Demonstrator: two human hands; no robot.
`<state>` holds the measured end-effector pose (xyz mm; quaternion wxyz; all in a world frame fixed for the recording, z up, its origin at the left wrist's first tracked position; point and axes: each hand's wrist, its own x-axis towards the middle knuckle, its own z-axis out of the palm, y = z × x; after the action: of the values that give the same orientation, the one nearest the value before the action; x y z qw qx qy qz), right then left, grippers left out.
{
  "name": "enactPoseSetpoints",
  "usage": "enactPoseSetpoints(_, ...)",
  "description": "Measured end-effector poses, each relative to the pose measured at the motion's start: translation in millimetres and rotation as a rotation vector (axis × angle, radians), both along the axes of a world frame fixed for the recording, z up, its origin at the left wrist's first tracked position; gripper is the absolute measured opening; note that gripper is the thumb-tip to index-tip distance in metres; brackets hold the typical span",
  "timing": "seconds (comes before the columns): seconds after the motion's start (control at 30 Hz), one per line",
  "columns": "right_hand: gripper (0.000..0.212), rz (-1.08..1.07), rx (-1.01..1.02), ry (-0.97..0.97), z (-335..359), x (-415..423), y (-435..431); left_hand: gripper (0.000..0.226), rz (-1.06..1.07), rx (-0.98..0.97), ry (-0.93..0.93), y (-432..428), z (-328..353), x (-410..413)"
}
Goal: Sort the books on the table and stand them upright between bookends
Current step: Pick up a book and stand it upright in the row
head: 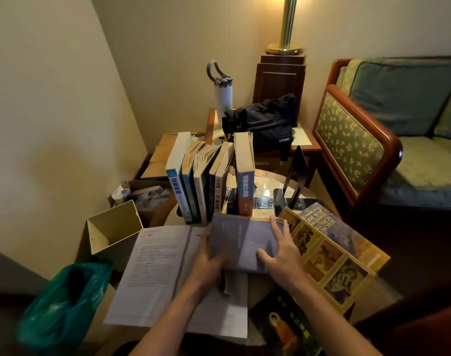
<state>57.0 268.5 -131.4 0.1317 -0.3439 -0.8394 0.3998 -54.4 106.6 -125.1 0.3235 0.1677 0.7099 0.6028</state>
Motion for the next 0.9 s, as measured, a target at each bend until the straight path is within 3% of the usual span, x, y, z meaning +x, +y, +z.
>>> enactPoseSetpoints(0.43,0.093,0.005,-0.022,0.003,-2.7,0.1,0.6,0.051,0.100,0.150,-0.226,-1.2,4.6,-8.7)
enactPoseSetpoints(0.9,0.087,0.000,-0.059,0.012,-4.5,-1.2,0.7,0.043,0.039,0.046,-0.318,1.5,22.4,-30.6)
